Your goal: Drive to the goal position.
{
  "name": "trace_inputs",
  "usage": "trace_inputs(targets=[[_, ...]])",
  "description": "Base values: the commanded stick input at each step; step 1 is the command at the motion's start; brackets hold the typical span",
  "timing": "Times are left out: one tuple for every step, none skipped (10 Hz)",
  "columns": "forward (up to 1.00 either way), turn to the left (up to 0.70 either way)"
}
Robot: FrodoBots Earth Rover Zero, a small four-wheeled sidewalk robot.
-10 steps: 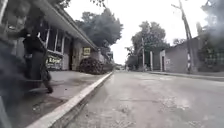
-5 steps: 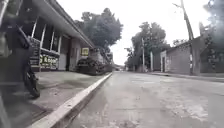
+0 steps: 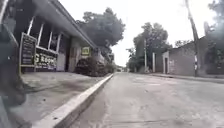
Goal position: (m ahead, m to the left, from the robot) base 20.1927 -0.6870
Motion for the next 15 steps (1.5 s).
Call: trace_inputs(targets=[[0.70, 0.00], [0.70, 0.00], [0.70, 0.00], [0.70, 0.00], [0.70, -0.01], [0.70, -0.27], [0.70, -0.34], [0.70, -0.34], [0.70, -0.34], [0.70, -0.34], [0.70, -0.34], [0.70, -0.34], [0.70, -0.34], [0.70, -0.34], [0.70, -0.34]])
